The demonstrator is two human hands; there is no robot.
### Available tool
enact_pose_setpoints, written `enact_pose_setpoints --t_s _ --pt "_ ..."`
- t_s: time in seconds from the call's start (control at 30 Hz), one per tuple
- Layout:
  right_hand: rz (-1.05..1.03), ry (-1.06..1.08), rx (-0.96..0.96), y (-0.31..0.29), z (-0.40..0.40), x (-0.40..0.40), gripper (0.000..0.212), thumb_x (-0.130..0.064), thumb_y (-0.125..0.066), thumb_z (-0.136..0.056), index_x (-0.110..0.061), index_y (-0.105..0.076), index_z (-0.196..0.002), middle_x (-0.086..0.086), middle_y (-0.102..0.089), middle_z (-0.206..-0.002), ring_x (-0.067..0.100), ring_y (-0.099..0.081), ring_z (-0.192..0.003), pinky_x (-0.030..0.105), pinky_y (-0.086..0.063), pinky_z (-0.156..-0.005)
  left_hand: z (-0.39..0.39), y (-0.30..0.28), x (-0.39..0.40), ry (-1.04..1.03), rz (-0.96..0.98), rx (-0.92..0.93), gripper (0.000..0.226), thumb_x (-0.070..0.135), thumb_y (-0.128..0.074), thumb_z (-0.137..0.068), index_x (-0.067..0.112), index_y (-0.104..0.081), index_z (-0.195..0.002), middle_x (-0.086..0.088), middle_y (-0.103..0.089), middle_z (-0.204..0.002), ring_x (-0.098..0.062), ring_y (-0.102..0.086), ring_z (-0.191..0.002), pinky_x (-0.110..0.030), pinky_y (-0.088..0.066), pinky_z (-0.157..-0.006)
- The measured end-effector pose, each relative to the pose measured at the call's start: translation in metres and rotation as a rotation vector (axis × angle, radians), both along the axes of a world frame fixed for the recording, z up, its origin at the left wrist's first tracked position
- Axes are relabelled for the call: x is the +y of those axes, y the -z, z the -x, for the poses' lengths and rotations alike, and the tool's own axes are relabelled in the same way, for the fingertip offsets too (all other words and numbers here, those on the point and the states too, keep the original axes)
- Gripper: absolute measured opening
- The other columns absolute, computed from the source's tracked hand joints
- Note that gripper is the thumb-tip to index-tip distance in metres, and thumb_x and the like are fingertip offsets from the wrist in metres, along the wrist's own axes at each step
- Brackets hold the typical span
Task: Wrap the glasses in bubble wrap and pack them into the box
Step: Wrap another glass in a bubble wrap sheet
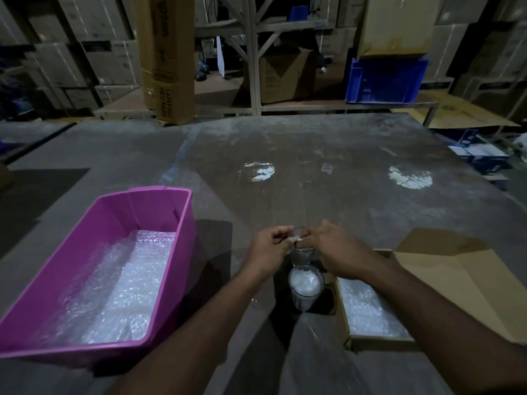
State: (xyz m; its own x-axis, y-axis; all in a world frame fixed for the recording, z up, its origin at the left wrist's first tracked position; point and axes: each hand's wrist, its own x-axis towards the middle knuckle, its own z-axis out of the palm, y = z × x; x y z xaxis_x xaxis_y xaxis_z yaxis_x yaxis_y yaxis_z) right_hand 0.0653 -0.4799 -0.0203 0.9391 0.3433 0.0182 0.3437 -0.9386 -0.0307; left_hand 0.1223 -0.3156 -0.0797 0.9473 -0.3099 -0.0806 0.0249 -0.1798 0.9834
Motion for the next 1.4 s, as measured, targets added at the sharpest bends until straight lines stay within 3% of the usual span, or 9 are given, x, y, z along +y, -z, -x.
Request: enact_pose_setpoints --t_s 0.2,0.33,0.43,0.6,0.77,1.0,1.1,1.27,1.4 --pt "0.021 0.003 0.089 0.003 -0.003 0.002 0.036 -0.016 -0.061 -0.092 -0.033 -0.066 -0.124 0.000 -0.056 -0.128 0.022 -0.053 -0.118 0.043 -0.052 -0.092 -0.002 0.000 0.000 -0.007 -0.020 0.003 0.029 0.006 -0.062 -0.099 0.012 -0.068 -0.127 -0.005 -0.075 -0.113 -0.012 -0.069 -0.103 -0.018 -0.054 -0.085" --pt "0.024 0.024 0.105 0.003 -0.005 0.004 0.029 -0.023 -0.064 -0.092 -0.032 -0.068 -0.119 -0.001 -0.054 -0.123 0.023 -0.057 -0.111 0.039 -0.054 -0.083 0.001 -0.005 0.003 0.016 -0.031 0.021 0.031 0.004 -0.061 -0.099 0.010 -0.066 -0.129 0.002 -0.072 -0.110 0.002 -0.066 -0.092 -0.011 -0.051 -0.075" --pt "0.054 0.047 0.130 -0.001 0.000 0.006 0.028 -0.029 -0.058 -0.096 -0.030 -0.066 -0.122 -0.001 -0.052 -0.128 0.024 -0.061 -0.103 0.036 -0.053 -0.077 0.001 -0.006 0.003 0.017 -0.047 0.014 0.032 0.000 -0.060 -0.099 0.005 -0.064 -0.130 -0.001 -0.070 -0.110 0.004 -0.064 -0.088 -0.008 -0.050 -0.072" --pt "-0.032 0.123 0.188 -0.016 0.005 -0.002 0.048 -0.018 -0.055 -0.093 -0.031 -0.056 -0.140 0.001 -0.060 -0.139 0.026 -0.061 -0.118 0.031 -0.048 -0.081 0.006 -0.011 0.001 0.011 -0.057 0.001 0.032 0.000 -0.062 -0.098 0.003 -0.064 -0.129 -0.011 -0.071 -0.116 -0.012 -0.067 -0.100 -0.009 -0.052 -0.072" --pt "-0.027 0.168 0.126 -0.011 0.010 -0.007 0.048 -0.016 -0.059 -0.088 -0.031 -0.062 -0.133 -0.003 -0.063 -0.138 0.023 -0.060 -0.123 0.038 -0.051 -0.097 0.008 -0.011 0.002 0.008 -0.054 0.001 0.034 0.001 -0.061 -0.098 0.002 -0.062 -0.132 -0.013 -0.070 -0.121 -0.013 -0.066 -0.103 -0.009 -0.052 -0.073" --pt "0.081 0.154 0.065 0.000 0.003 0.005 0.029 -0.019 -0.057 -0.092 -0.022 -0.069 -0.118 0.002 -0.068 -0.120 0.027 -0.066 -0.100 0.033 -0.050 -0.072 0.006 -0.011 0.003 0.012 -0.069 -0.020 0.037 0.000 -0.063 -0.097 -0.001 -0.060 -0.134 -0.017 -0.069 -0.124 -0.025 -0.066 -0.117 -0.012 -0.055 -0.078" --pt "0.094 0.158 0.056 0.002 0.002 0.006 0.027 -0.021 -0.058 -0.092 -0.022 -0.069 -0.117 0.002 -0.068 -0.117 0.028 -0.066 -0.098 0.032 -0.047 -0.068 0.007 -0.013 0.003 0.016 -0.084 -0.038 0.037 -0.001 -0.063 -0.097 -0.001 -0.060 -0.134 -0.018 -0.069 -0.124 -0.022 -0.066 -0.114 -0.010 -0.053 -0.074" --pt "-0.118 0.211 0.105 0.005 0.012 -0.003 0.043 -0.015 -0.056 -0.088 -0.028 -0.066 -0.128 -0.002 -0.066 -0.132 0.024 -0.062 -0.118 0.038 -0.053 -0.094 0.009 -0.013 0.006 0.015 -0.102 -0.070 0.041 0.003 -0.066 -0.096 0.002 -0.059 -0.136 -0.015 -0.068 -0.126 -0.014 -0.063 -0.110 -0.009 -0.052 -0.082" --pt "-0.372 0.237 -0.041 0.000 0.032 -0.005 0.048 -0.003 -0.054 -0.084 -0.024 -0.070 -0.124 -0.004 -0.066 -0.132 0.021 -0.060 -0.120 0.040 -0.050 -0.098 0.019 -0.016 0.015 -0.031 -0.068 -0.054 0.046 0.009 -0.068 -0.095 0.009 -0.056 -0.140 -0.008 -0.065 -0.125 -0.016 -0.063 -0.117 -0.028 -0.053 -0.100"
